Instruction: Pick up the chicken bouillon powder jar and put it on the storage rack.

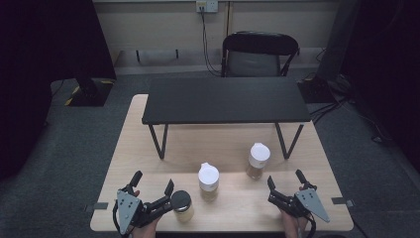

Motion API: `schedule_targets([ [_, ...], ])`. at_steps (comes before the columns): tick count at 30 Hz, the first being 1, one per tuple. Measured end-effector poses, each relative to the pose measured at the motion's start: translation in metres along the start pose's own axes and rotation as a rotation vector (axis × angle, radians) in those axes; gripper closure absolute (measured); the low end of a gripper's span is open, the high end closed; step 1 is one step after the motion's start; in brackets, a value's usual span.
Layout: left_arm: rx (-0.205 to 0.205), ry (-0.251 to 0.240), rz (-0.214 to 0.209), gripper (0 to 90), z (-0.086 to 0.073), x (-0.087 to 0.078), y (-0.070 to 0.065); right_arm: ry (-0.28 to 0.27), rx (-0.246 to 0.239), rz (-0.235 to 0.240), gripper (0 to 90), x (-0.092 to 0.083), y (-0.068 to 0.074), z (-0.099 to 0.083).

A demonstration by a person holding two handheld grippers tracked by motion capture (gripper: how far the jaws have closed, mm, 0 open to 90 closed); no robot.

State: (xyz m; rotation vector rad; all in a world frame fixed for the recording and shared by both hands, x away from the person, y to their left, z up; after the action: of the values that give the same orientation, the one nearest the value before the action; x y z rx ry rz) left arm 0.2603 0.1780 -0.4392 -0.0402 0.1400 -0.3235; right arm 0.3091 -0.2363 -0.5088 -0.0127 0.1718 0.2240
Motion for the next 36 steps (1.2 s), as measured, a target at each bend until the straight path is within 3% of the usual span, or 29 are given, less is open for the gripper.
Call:
schedule_targets([
  [8, 0.002, -0.009, -0.033, 0.3, -0.002, -0.002, -0.011, 0.002, -0.002, 0.004, 2.3, 0.000, 0.000, 0.000],
  [19, 0.018, 0.026, -0.062, 0.4, -0.011, -0.005, -0.022, 0.000, -0.005, 0.001, 2.3, 0.000, 0.000, 0.000],
  [32, 0.035, 0.032, -0.067, 2.4, -0.022, -0.011, -0.033, -0.001, -0.002, -0.008, 2.3, 0.000, 0.001, 0.000],
  [36, 0.055, 0.055, -0.074, 2.9, -0.029, -0.010, -0.038, -0.002, -0.003, -0.010, 2.3, 0.000, 0.001, 0.000],
])
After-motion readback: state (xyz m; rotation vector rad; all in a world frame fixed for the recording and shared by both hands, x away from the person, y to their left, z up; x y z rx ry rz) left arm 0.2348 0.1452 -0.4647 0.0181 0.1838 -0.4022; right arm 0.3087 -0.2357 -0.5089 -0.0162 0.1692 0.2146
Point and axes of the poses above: each handheld gripper's, and its own axes: x roughly forward along the jaws, z roughly out of its top, y roughly to its left, the point moved 2 cm from there along x, roughly forward along the jaws, and after that the axes turned 10 degrees about y, right-handed, at the moved point
